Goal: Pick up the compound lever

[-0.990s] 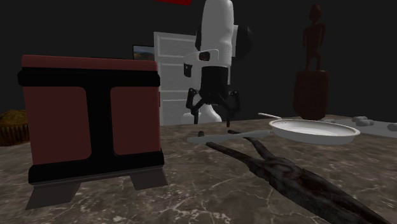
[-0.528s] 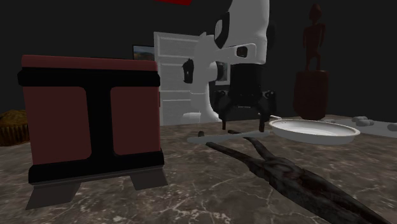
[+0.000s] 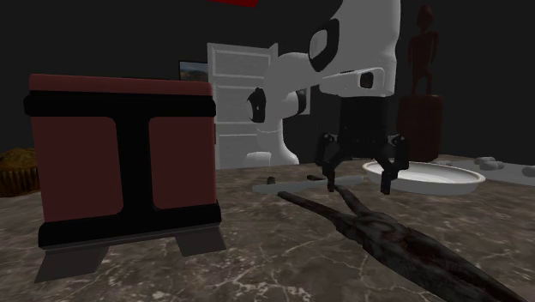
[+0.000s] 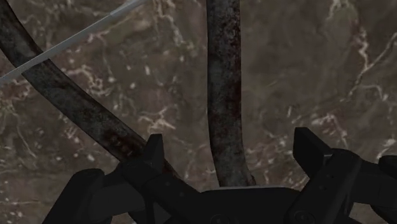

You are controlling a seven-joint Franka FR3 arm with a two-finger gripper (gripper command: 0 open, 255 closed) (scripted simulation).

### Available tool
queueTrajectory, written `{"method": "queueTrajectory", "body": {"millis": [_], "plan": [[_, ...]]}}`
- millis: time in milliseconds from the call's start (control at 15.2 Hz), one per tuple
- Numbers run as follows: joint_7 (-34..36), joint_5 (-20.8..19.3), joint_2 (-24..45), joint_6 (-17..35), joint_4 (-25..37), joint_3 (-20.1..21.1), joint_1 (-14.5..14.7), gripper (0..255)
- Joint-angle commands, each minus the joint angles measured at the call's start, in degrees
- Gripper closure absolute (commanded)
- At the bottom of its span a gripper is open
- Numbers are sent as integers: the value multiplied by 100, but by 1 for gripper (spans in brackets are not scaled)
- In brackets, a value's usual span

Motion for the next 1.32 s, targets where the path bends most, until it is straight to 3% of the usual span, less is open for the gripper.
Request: {"method": "queueTrajectory", "body": {"millis": [0, 264, 330, 924, 1254], "plan": [[9, 27, -70, 187, -254, 5, -45, 0], [18, 48, -126, 418, -540, 5, -92, 0], [26, 42, -114, 407, -517, 6, -81, 255], [19, 47, -126, 417, -539, 5, -92, 255], [1, 0, -2, -40, 40, 4, 8, 255]]}}
